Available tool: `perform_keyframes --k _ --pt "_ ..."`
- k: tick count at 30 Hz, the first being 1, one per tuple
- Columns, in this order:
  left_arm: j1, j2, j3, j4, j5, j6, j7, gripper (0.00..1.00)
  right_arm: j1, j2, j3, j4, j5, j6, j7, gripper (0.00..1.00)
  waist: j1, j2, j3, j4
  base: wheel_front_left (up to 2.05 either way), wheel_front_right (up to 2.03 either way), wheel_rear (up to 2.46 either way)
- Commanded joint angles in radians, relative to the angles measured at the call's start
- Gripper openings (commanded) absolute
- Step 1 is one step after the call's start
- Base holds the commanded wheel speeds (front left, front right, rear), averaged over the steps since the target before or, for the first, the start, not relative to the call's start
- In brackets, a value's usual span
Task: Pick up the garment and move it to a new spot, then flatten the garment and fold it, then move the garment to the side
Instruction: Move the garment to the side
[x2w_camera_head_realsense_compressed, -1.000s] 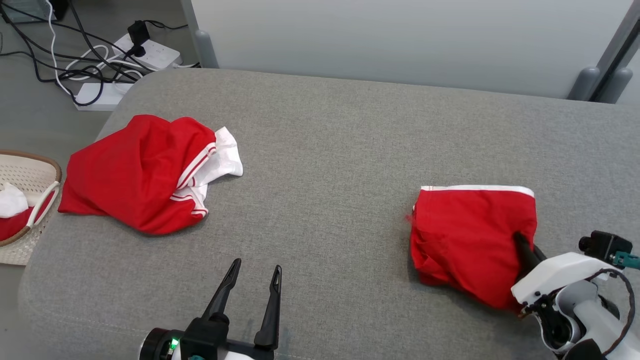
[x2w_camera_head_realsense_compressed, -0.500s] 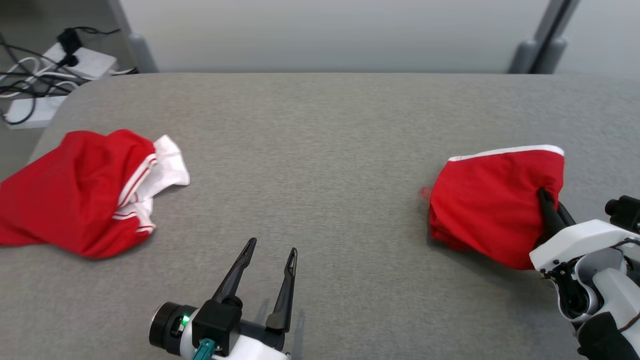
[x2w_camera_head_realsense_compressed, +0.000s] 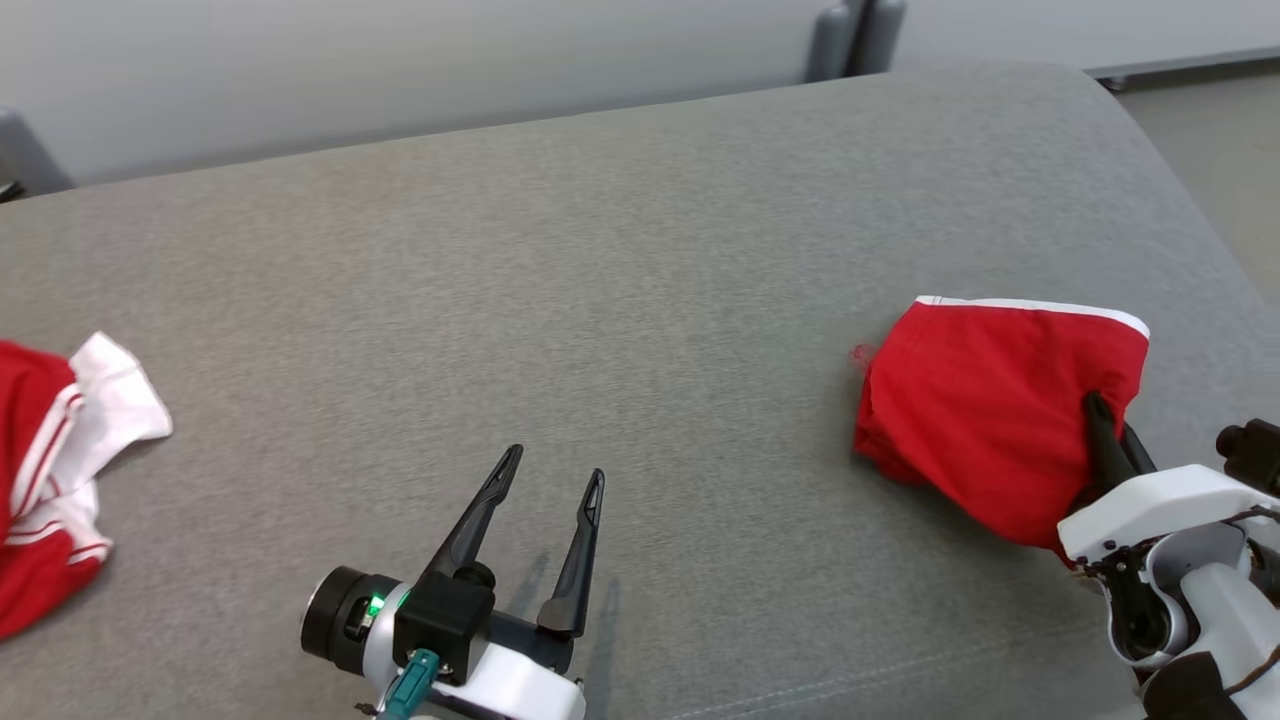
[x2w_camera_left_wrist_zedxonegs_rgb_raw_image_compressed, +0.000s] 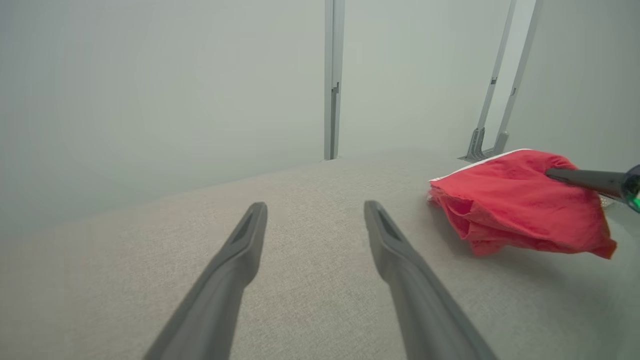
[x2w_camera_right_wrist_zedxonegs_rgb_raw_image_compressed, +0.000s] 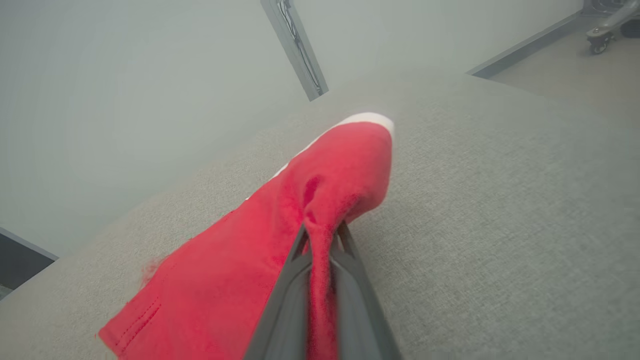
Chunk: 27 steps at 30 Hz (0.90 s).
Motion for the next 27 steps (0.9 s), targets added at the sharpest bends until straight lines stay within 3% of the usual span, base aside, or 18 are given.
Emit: perform_keyframes --k 1,7,12,19,27 --pt "-0.047 0.000 0.032 -0.021 0.009 -0.004 -0.010 1.00 0.015 -0.001 0.007 -0.032 -0.015 0.004 -0.013 0.00 0.0000 -0.0001 0.013 -0.054 0.00 0.00 0.00" --pt "-0.050 0.000 0.038 -0.015 0.019 -0.010 -0.010 1.00 0.028 0.018 -0.011 -0.040 -0.030 0.004 -0.013 0.00 0.0000 -0.0001 0.023 -0.119 0.00 0.00 0.00" --pt "-0.056 0.000 0.033 -0.013 0.021 -0.012 -0.010 1.00 0.029 0.017 -0.035 -0.047 -0.032 0.004 -0.013 0.00 0.0000 -0.0001 0.032 -0.130 0.00 0.00 0.00" --pt "-0.069 0.000 0.027 -0.038 0.017 -0.013 -0.010 1.00 -0.015 0.010 -0.111 -0.089 -0.025 0.004 -0.014 0.00 0.0000 -0.0001 0.058 -0.098 0.00 0.00 0.00" --pt "-0.083 0.000 0.036 -0.056 0.034 -0.013 -0.010 1.00 -0.180 0.004 -0.240 -0.172 0.038 0.004 -0.014 0.00 0.0000 -0.0001 0.125 -0.027 0.00 0.00 0.00"
